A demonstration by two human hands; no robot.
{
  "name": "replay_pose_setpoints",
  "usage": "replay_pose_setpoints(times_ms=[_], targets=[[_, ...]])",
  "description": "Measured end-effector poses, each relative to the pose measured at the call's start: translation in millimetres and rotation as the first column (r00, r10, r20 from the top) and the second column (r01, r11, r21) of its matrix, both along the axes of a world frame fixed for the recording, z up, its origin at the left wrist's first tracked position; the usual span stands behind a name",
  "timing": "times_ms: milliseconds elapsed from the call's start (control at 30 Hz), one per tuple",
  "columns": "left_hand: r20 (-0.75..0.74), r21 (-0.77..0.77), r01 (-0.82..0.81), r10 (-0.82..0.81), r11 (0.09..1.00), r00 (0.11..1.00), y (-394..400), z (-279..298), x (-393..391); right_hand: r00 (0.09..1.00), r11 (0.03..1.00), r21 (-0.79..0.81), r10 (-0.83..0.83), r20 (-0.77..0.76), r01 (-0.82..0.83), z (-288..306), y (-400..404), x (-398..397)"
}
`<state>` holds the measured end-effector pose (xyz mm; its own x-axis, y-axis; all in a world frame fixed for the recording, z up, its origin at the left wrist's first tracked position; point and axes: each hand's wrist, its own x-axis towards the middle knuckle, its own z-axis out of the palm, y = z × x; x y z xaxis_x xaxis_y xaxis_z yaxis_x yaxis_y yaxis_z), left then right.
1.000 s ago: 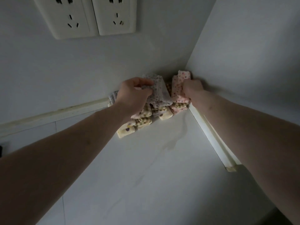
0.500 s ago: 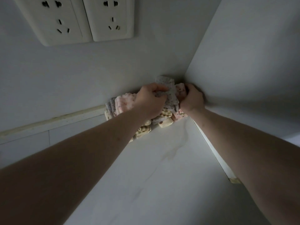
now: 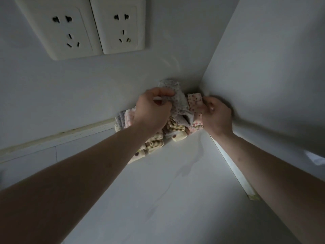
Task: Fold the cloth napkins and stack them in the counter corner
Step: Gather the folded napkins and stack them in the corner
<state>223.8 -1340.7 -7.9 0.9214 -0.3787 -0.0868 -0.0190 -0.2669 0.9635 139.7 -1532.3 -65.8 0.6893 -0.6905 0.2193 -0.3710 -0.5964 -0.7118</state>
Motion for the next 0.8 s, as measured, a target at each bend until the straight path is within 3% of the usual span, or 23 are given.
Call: replay_pose_setpoints(times_ms=[167, 267, 300, 367, 467, 533, 633, 800], targets=[[-0.024, -0.182, 0.053, -0.058, 0.982, 0.998, -5.8, 20.7, -3.4, 0.992, 0.924, 0.377, -0.103, 0.067, 0.071, 25.4, 13.7, 1.9], [-0.067, -0.237, 0.1, -0.119, 0.966, 0.991, -20.6, 22.2, -6.9, 0.995, 0.66, 0.75, -0.026, 0.093, -0.053, 53.8, 24.3, 4.9], [-0.076, -0.233, 0.123, -0.145, 0.965, 0.987, -25.4, 20.7, -8.2, 0.994, 0.568, 0.818, 0.003, 0.112, -0.094, 60.3, 24.7, 5.3], [-0.082, -0.182, 0.162, -0.179, 0.97, 0.981, -33.0, 16.1, -9.3, 0.99, 0.491, 0.86, 0.033, 0.138, -0.136, 67.3, 16.3, 3.7], [-0.054, -0.062, 0.214, -0.218, 0.975, 0.975, -38.9, 6.5, -8.6, 0.99, 0.545, 0.827, 0.081, 0.113, -0.139, 70.6, 4.2, -3.1], [0.005, 0.053, 0.221, -0.222, 0.974, 0.975, -42.2, -0.7, -8.1, 0.994, 0.661, 0.744, 0.036, 0.099, -0.099, 64.6, -2.5, -4.7], [0.201, 0.358, 0.235, -0.32, 0.904, 0.926, -45.1, -10.9, -7.5, 0.995, 0.828, 0.56, -0.048, 0.091, -0.012, 54.2, -8.3, 0.4], [0.274, 0.545, 0.213, -0.413, 0.811, 0.869, -52.8, -22.1, -9.6, 0.992, 0.8, 0.596, -0.124, 0.04, 0.076, 48.6, -12.7, 18.6]])
